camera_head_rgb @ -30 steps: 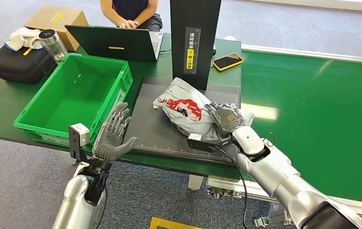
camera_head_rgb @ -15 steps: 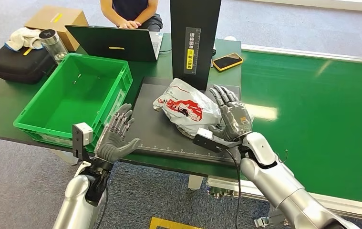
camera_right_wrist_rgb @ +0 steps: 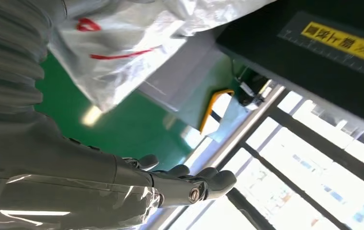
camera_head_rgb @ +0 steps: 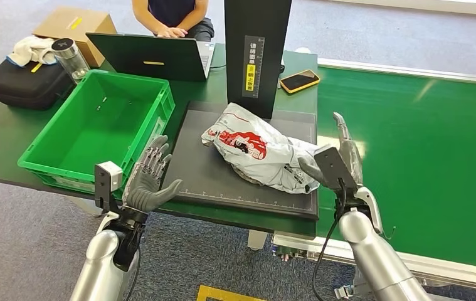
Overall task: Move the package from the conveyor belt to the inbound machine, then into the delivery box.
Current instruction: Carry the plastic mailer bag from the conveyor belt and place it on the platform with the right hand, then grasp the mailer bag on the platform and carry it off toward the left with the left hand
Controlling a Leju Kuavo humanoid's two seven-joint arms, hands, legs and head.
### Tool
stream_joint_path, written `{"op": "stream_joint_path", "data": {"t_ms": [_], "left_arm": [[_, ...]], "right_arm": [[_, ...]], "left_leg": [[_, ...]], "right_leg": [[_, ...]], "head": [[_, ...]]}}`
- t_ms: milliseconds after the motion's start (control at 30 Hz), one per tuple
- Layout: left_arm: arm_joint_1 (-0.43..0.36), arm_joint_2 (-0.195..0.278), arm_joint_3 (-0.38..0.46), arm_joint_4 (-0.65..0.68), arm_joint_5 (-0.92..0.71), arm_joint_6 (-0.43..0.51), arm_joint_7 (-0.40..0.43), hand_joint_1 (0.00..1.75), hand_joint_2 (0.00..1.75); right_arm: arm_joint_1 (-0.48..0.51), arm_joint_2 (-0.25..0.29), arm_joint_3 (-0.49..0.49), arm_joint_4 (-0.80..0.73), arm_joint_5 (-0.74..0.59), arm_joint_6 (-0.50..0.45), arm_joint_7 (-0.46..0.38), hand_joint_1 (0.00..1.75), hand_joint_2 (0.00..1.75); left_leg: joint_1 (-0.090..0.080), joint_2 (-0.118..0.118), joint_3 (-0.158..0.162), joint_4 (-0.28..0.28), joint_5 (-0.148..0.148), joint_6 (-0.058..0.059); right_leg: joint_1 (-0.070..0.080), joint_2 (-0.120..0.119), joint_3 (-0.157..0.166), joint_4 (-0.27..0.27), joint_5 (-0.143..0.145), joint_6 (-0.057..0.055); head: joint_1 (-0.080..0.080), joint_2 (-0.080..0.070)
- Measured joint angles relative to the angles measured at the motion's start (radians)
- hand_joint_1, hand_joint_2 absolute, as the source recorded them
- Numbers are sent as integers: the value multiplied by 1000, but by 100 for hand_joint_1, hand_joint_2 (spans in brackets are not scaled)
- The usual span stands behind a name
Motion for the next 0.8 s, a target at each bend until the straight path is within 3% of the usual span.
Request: {"op": "stream_joint_path", "data": {"t_ms": [167,267,467,600,700,800], "left_arm": [[0,-1,-16,0,-78,46,-10,0,175],[-35,-10,-51,11,-193,146,-33,0,175],[-214,-46,-181,119,-428,374,-43,0,175],[-351,-81,-277,227,-598,494,18,0,175],[-441,-103,-362,305,-719,533,73,0,175],[-506,-116,-441,378,-819,502,129,0,175]], "right_arm": [[124,39,-90,-97,-17,47,12,0,175],[174,67,-130,-134,-20,91,23,0,175],[235,121,-193,-178,-27,154,34,0,175],[262,142,-231,-211,-27,185,49,0,175],[270,147,-256,-224,-29,208,57,0,175],[276,148,-273,-229,-34,230,52,0,175]], "left_leg": [[0,0,0,0,-1,0],[0,0,0,0,0,0],[0,0,0,1,1,1],[0,-1,-1,2,1,1],[-1,-1,-1,2,1,1],[-1,-1,-1,2,1,1]], "right_leg": [[0,0,-1,0,0,0],[0,0,-2,0,0,0],[0,0,0,0,2,0],[0,-2,0,0,2,1],[-1,-1,-1,0,2,1],[-1,-1,-1,0,2,1]], "head": [[0,0],[0,0],[0,0],[0,0],[0,0],[0,0]]}}
